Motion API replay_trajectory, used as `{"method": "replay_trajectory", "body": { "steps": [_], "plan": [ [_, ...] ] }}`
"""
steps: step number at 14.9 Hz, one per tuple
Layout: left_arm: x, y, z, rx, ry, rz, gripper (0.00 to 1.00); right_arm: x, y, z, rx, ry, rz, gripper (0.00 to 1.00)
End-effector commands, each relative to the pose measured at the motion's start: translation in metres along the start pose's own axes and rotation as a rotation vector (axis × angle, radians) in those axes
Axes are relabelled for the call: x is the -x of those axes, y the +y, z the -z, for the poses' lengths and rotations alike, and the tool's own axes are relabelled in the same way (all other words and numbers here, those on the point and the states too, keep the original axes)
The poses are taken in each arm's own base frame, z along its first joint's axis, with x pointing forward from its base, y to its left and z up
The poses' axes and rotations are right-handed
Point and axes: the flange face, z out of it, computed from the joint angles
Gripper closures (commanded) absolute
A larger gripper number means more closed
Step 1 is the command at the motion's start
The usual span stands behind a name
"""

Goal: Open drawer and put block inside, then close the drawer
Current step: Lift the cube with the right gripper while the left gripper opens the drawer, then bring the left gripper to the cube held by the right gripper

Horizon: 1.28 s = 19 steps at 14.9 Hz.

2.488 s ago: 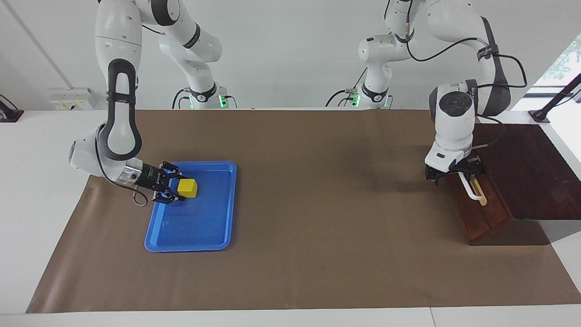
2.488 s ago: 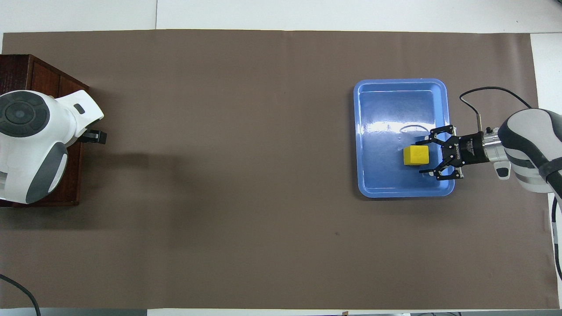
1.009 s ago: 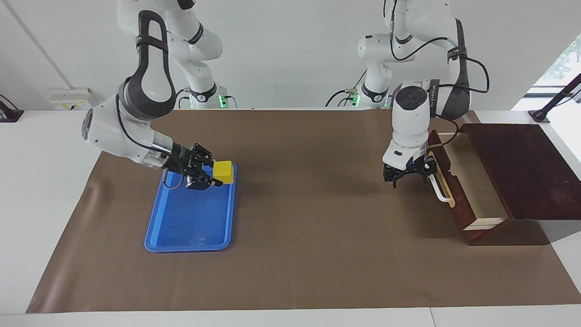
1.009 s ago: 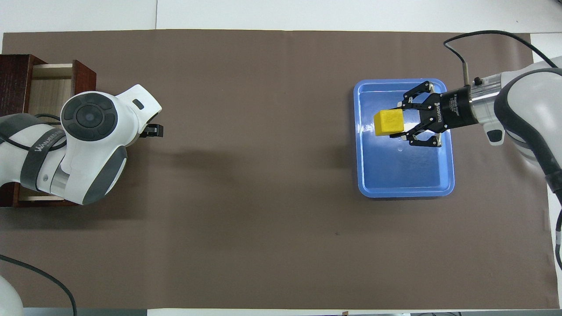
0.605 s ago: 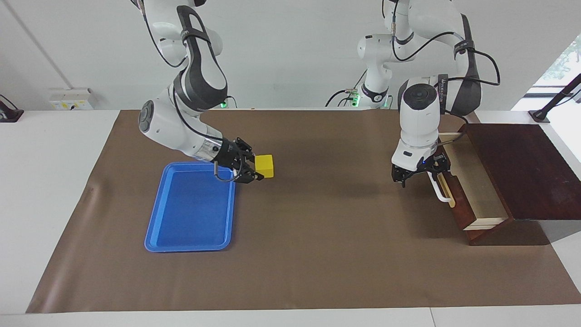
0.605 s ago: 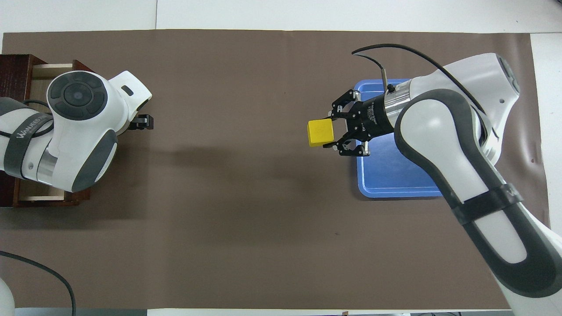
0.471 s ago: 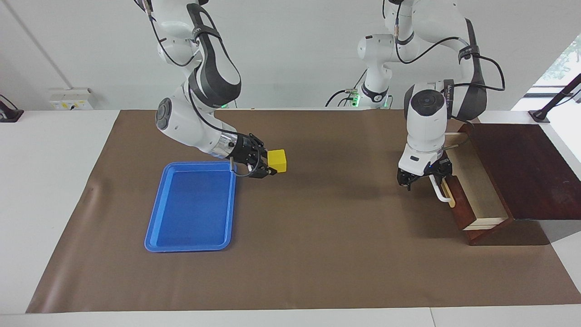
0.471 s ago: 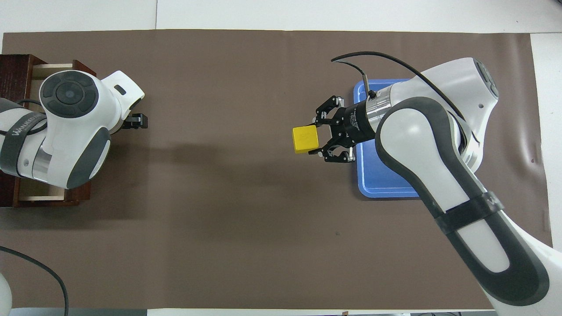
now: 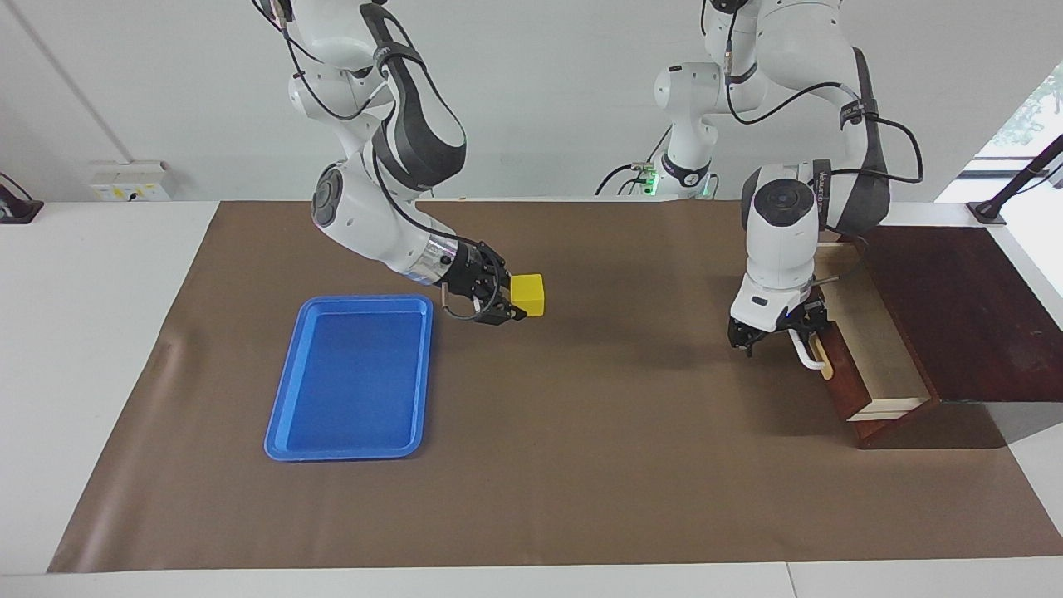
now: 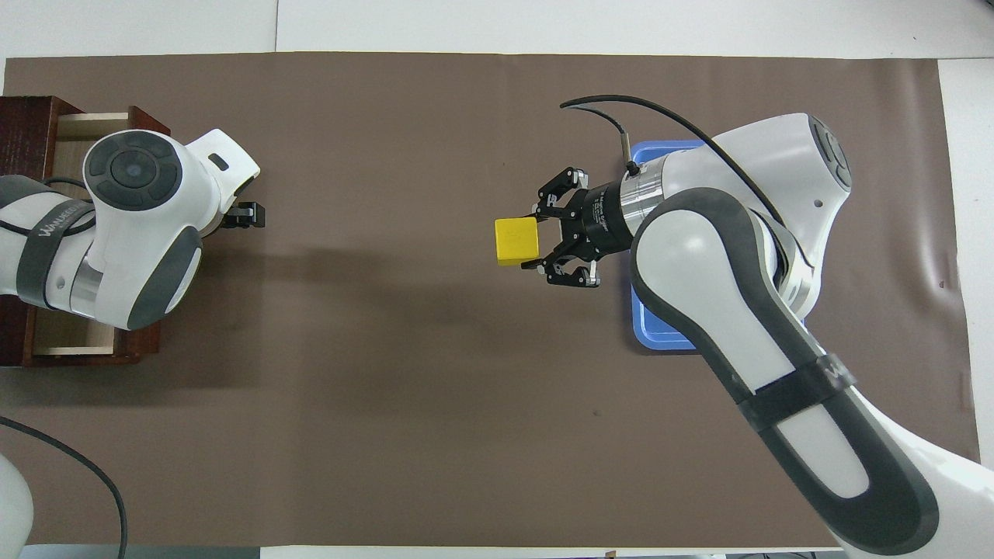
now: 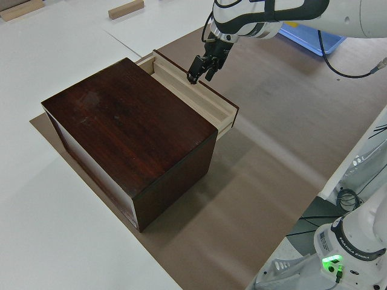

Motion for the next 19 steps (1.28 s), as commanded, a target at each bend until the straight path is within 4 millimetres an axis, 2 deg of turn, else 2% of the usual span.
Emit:
{"method": "replay_trajectory", "body": {
  "steps": [1,5,12,16,19],
  "plan": [
    [0.001,0.01,-0.001,0.006,0.02,-0.014,0.0,0.001,0.0,0.001,-0.014,-0.018,-0.027,1.0],
    [0.003,0.033,0.011,0.015,0.029,-0.027,0.0,0.002,-0.001,0.001,-0.021,-0.017,-0.027,1.0],
    [0.007,0.052,0.018,0.035,0.028,-0.018,0.0,0.001,-0.001,0.002,-0.021,-0.016,-0.055,1.0],
    [0.007,0.052,0.019,0.032,0.016,-0.014,0.0,0.001,-0.001,0.002,-0.021,-0.016,-0.055,1.0],
    [-0.014,0.032,0.056,0.008,-0.017,0.039,0.0,0.001,-0.001,0.002,-0.021,-0.016,-0.057,1.0]
  ]
}}
